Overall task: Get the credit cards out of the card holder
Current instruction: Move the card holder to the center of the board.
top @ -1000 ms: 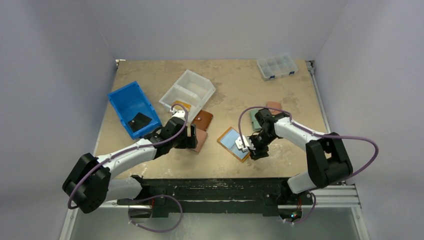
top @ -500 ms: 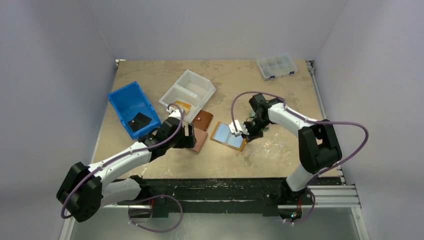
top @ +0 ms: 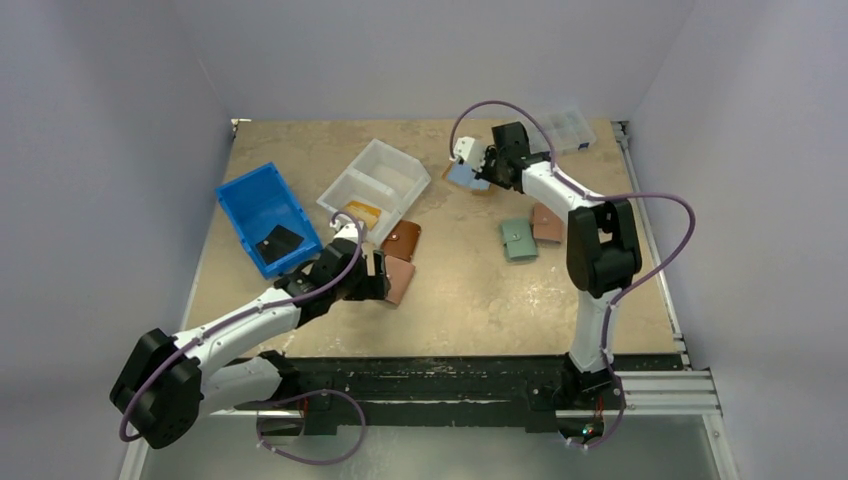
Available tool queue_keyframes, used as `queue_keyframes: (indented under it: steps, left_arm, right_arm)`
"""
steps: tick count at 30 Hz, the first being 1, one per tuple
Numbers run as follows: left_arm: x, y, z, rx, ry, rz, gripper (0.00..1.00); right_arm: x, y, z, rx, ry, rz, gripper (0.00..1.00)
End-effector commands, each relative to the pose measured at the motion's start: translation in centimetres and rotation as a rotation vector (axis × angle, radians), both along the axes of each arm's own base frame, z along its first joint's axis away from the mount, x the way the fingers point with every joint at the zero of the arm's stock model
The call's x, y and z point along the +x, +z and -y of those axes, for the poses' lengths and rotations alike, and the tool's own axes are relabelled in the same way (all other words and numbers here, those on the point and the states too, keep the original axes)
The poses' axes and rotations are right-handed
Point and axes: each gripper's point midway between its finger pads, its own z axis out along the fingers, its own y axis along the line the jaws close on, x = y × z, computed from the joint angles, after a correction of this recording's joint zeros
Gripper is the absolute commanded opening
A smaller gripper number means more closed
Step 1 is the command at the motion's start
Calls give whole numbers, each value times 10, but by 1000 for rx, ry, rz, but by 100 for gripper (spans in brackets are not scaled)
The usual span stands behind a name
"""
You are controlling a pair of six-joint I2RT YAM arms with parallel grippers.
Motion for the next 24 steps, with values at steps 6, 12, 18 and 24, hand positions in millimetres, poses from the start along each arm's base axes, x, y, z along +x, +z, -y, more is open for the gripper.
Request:
queue_keyframes:
  steps: [6,12,18,24]
  left_arm:
    - [23,3,14,-17,9,27,90]
    - [44,6,18,21,16,35,90]
    - [53,-4,18,31,31,17,86]
    - [54,-20,22,57,12,-27,74]
  right_arm:
    - [8,22,28,61,-191,128,79]
    - [-56,49,-4,295,-95,-22,93]
    - [-146,91,-59,595,206,-177,93]
    - [-189,106,-72,704,295,-270,93]
